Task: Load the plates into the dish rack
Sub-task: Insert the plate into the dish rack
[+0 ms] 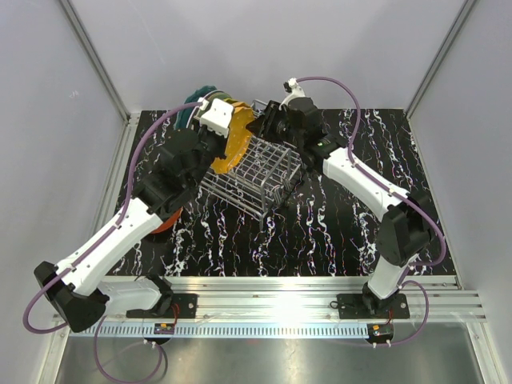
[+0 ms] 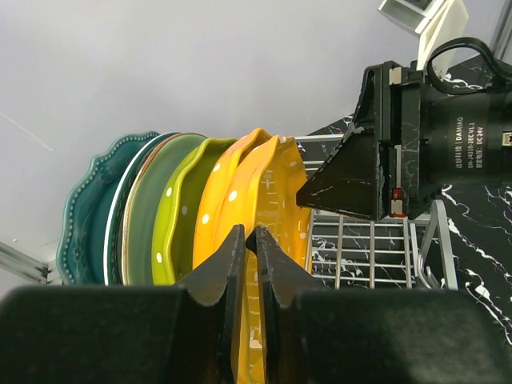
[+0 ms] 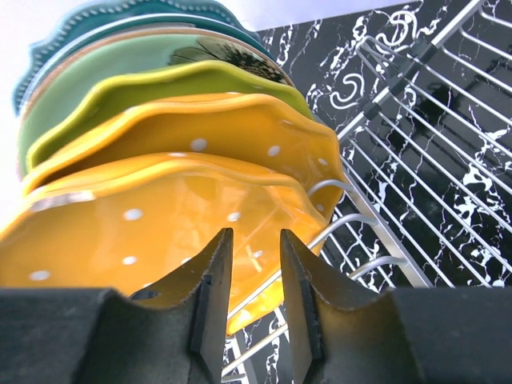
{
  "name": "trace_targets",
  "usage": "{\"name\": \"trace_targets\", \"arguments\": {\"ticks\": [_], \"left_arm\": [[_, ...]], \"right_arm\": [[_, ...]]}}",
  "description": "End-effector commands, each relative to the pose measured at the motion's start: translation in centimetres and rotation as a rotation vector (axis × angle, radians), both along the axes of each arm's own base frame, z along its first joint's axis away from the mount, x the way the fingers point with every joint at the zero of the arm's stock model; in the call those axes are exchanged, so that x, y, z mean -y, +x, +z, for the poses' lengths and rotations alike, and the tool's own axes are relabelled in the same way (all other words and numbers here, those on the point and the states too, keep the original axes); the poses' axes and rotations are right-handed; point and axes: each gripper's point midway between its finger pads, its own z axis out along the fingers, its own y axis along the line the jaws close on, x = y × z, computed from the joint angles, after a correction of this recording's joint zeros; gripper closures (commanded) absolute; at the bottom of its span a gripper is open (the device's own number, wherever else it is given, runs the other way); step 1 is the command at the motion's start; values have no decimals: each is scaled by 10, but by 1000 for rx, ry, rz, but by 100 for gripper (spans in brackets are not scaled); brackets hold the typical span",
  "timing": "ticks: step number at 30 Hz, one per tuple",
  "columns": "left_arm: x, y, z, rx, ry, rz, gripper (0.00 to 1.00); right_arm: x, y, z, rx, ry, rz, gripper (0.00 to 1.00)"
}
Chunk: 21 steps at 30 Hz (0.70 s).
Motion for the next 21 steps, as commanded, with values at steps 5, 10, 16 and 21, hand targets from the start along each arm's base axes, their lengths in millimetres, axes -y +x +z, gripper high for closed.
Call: {"name": "trace_targets", "arguments": {"ticks": [5,10,16,21], "left_arm": [[10,6,-4,-22,-22,-23,91],[11,8,-8,-31,-13,-23,91],[14,10,-13,-46,-7,-27,92],[17,12,-18,-60,4,-29,92]], "right_arm": [[7,-10,56,99,71,8,60],[7,-10,60,107,74,13,60],[7,-11,65,112,77,13,61],[7,-11,67,113,76,15,61]]}}
